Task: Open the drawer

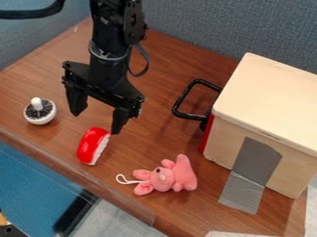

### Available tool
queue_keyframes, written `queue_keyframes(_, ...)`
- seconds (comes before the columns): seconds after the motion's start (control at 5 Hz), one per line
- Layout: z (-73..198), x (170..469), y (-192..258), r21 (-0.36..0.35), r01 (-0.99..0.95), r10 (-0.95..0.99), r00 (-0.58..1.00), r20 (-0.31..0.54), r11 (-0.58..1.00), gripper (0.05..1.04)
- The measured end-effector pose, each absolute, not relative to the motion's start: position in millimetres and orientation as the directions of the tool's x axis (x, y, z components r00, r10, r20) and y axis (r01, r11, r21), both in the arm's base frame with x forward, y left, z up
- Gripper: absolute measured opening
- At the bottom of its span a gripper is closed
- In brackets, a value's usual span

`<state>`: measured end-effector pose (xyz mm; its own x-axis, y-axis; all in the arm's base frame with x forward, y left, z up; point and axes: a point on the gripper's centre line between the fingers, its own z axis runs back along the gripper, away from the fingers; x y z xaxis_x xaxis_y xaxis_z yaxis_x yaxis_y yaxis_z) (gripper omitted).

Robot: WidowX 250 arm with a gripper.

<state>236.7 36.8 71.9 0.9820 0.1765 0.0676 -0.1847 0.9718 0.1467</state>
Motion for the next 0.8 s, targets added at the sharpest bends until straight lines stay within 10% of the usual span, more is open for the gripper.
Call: queue_keyframes(0.8, 80.2, 302.9, 31.1, 0.025, -0.251, 0.242, 0.952, 0.187, 0.968, 1.001)
